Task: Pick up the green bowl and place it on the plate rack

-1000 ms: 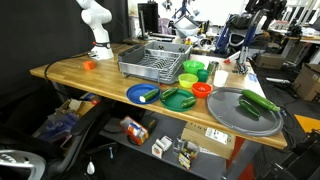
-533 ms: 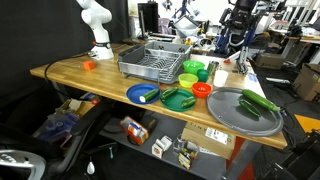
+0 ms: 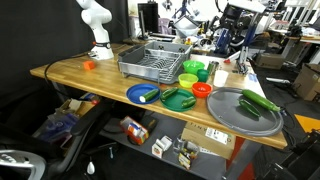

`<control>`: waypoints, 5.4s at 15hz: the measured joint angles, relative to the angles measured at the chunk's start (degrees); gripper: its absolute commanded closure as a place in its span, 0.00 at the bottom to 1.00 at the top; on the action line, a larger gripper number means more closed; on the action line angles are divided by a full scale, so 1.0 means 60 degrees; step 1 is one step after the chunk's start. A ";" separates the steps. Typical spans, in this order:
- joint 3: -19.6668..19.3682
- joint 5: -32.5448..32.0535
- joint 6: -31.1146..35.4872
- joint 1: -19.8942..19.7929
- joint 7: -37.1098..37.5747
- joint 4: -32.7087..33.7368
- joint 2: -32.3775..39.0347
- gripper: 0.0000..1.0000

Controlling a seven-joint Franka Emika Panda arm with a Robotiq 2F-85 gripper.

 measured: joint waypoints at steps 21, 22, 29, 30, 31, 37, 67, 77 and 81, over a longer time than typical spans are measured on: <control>0.0282 0.1831 0.3163 -0.0652 0.3379 0.2544 0.3898 0.00; 0.0366 0.1956 0.3163 -0.0765 0.3380 0.2769 0.4123 0.00; 0.0702 0.2177 0.3144 -0.1141 0.3381 0.4230 0.5638 0.00; 0.0723 0.2176 0.3136 -0.1140 0.3383 0.4401 0.5799 0.00; 0.0733 0.2171 0.3124 -0.1140 0.3386 0.4557 0.5955 0.15; 0.0742 0.2162 0.2917 -0.1206 0.3457 0.5395 0.6592 0.62; 0.1071 0.2174 0.1233 -0.1954 0.2202 0.3935 0.4417 0.99; 0.1386 0.1714 0.0250 -0.0931 0.0219 0.2684 0.2434 0.99; 0.1595 0.1240 0.0412 -0.0356 -0.0549 0.2773 0.2350 0.99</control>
